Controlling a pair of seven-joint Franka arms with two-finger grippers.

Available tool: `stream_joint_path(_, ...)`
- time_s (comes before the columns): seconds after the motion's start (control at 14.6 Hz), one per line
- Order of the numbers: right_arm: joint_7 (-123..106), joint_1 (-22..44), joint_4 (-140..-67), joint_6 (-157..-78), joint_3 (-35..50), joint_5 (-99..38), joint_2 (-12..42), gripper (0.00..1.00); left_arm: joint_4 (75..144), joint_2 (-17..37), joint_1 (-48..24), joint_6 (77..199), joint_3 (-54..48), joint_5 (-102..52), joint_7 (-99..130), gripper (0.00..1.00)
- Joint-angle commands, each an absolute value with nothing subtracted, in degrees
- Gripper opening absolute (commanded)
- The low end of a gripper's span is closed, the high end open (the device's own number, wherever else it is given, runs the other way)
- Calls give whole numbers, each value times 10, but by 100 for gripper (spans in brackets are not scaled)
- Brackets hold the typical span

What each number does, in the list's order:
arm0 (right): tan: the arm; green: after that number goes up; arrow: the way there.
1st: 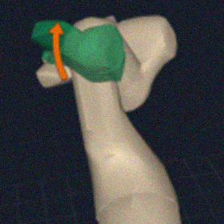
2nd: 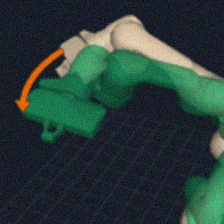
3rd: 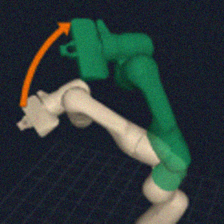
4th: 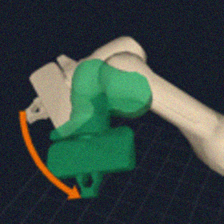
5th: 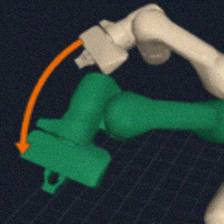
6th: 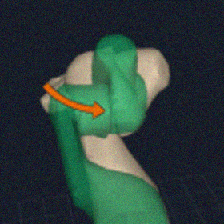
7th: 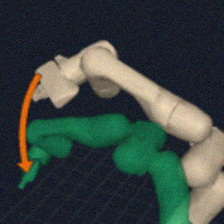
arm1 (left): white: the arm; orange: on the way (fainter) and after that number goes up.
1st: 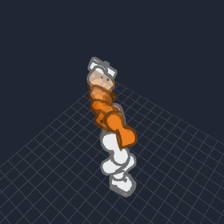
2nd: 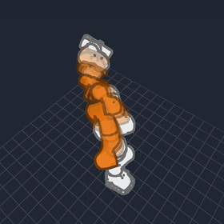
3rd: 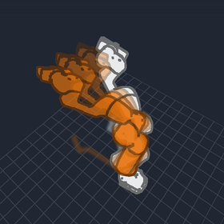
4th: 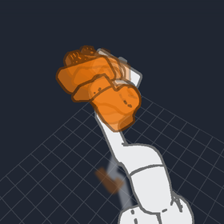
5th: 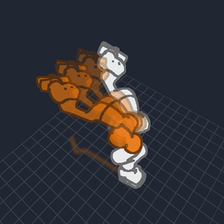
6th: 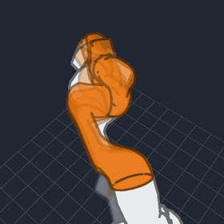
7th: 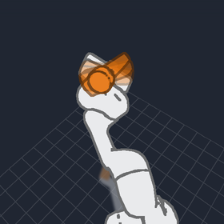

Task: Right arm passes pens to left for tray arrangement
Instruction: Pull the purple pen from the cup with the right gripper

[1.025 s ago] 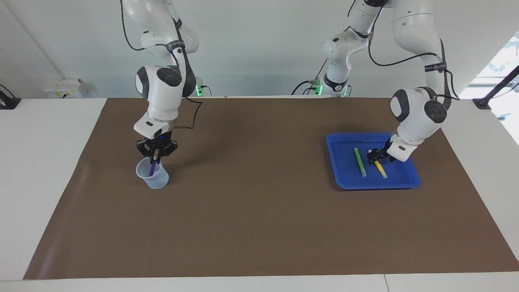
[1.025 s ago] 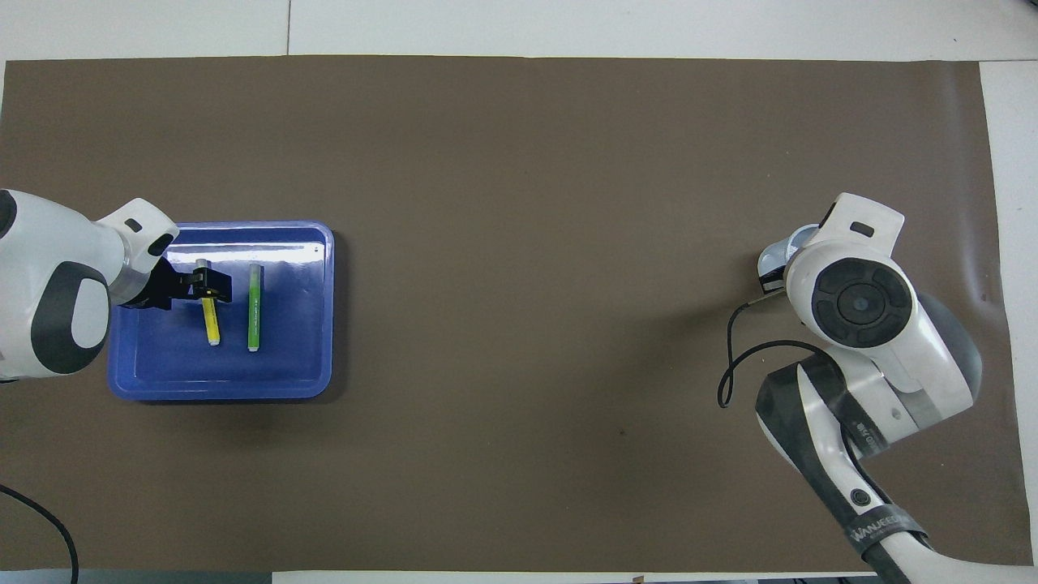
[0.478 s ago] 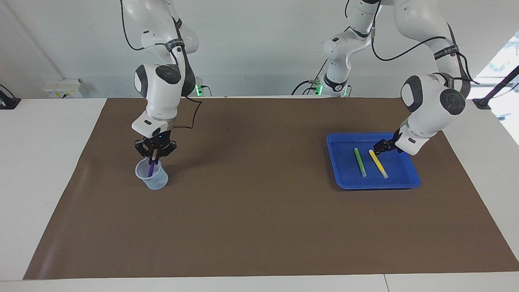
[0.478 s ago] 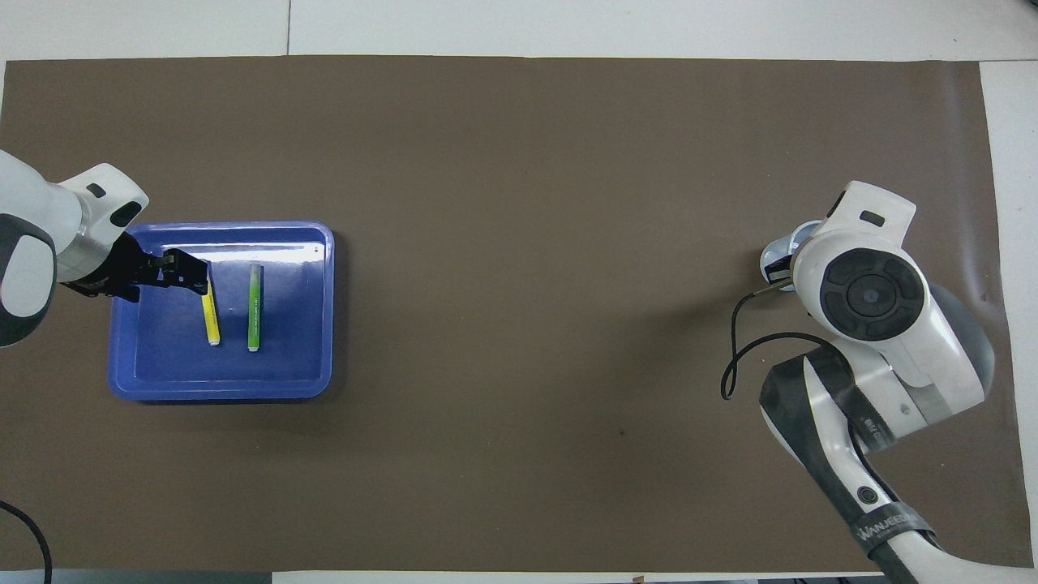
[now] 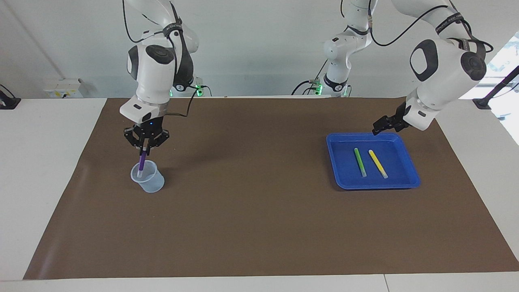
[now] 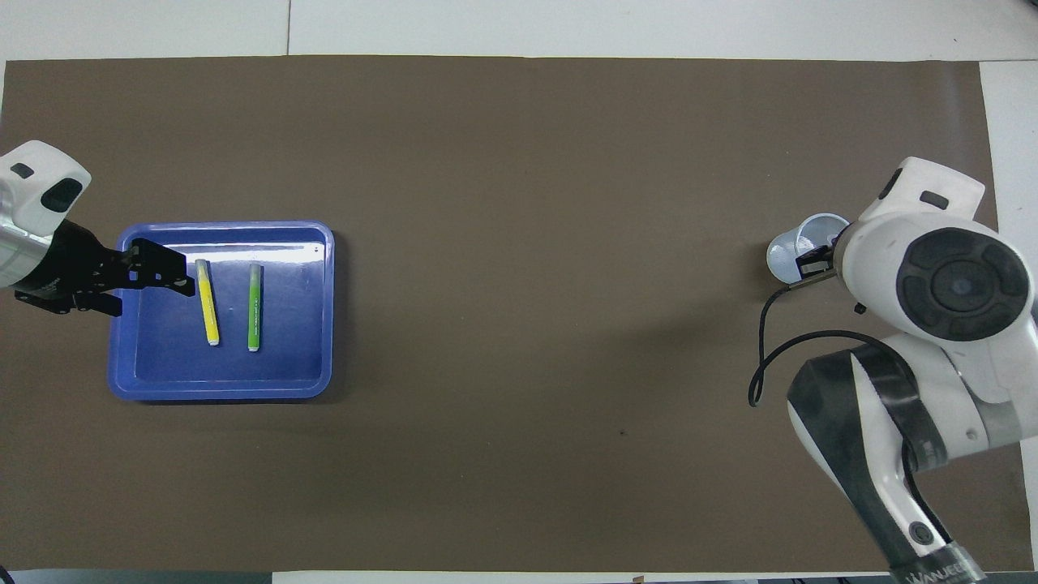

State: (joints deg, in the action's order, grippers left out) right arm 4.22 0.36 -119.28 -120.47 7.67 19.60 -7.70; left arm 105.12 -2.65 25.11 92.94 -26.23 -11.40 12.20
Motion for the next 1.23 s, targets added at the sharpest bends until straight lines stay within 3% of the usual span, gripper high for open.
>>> stream_joint_path(0.0, 26, 1, -1129, -1126, 79, 96, -81, 0, 1059, -72, 250, 903, -257, -178, 186, 100)
stream_joint_path(0.2, 33, 0, -1109, -1100, 76, -61, -81, 0, 1059, -97, 255, 901, -252, -259, 285, 100)
stream_joint_path(0.61, 207, 6, -1109, -1131, 106, -355, -81, 0, 1065, -140, 257, 912, -251, -405, 454, 100)
stream_joint_path(0.96, 359, 6, -1108, -1224, 194, -500, -78, 0, 1071, -160, 248, 928, -254, -454, 566, 100)
stream_joint_path(1.16, 446, 7, -1092, -1230, 232, -541, -76, 0, 1075, -171, 248, 927, -256, -468, 590, 100)
